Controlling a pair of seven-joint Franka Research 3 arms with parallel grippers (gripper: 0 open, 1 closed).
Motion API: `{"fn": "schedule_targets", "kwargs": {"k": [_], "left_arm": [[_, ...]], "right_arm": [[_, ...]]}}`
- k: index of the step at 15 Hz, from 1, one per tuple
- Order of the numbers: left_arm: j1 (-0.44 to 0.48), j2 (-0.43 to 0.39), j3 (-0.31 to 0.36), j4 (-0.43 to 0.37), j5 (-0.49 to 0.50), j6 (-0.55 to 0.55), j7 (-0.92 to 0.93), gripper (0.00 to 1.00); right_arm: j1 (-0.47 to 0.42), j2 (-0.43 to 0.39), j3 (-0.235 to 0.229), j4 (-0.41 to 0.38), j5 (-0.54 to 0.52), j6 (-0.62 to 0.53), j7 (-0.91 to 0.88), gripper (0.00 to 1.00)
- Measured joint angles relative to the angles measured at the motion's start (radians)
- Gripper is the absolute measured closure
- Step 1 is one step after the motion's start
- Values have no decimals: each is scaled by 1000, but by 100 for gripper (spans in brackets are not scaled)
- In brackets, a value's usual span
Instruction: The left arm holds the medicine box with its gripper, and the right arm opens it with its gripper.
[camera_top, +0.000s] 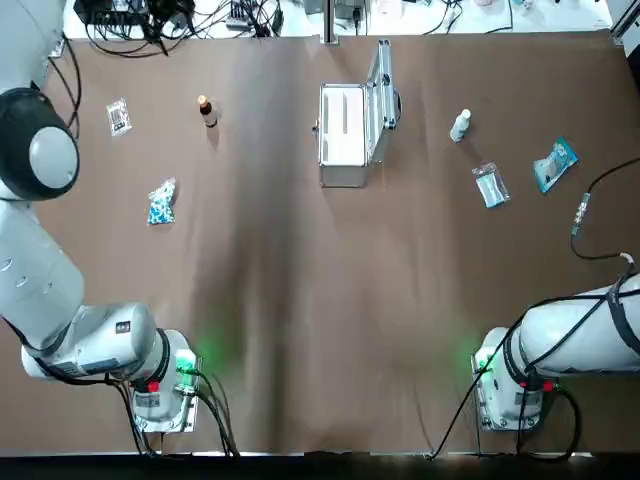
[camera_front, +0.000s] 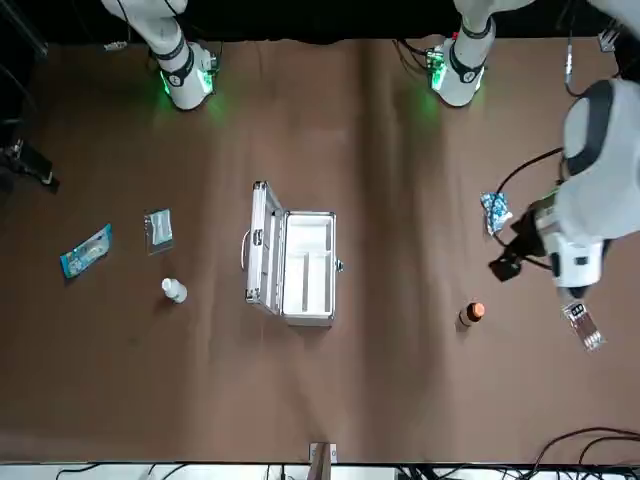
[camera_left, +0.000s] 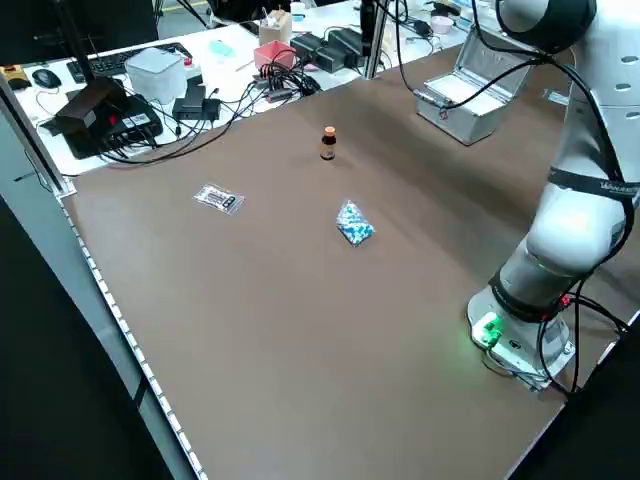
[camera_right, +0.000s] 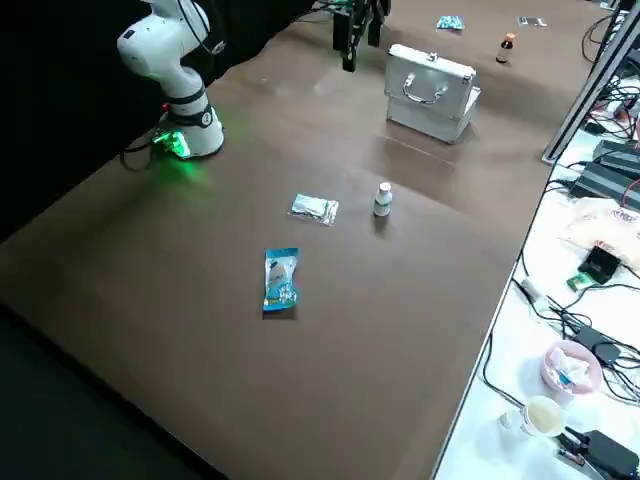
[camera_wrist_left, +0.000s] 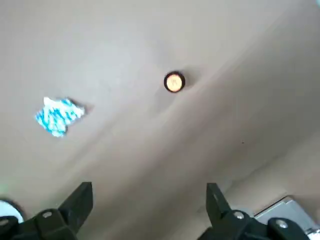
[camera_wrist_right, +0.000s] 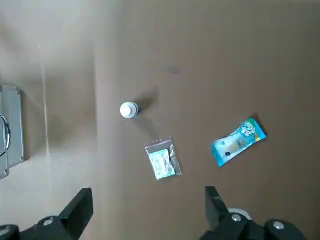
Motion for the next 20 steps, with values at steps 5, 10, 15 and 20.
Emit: {"fn": "schedule_targets", "kwargs": {"k": [5, 10, 15, 20], "left_arm": [[19, -52, 22, 6, 0, -29, 461, 0], [-27, -123, 133, 7, 0, -31, 759, 0], [-63, -174, 154, -1, 0, -96, 752, 0], [-73, -174, 143, -24, 0, -110, 742, 0]], "right_arm": [[0, -12, 0, -2, -18, 1, 0, 1], [0, -10, 1, -3, -22, 7, -1, 1], [3, -10, 4, -3, -22, 15, -3, 1], [42, -9, 7, -8, -22, 52, -3, 1]]}}
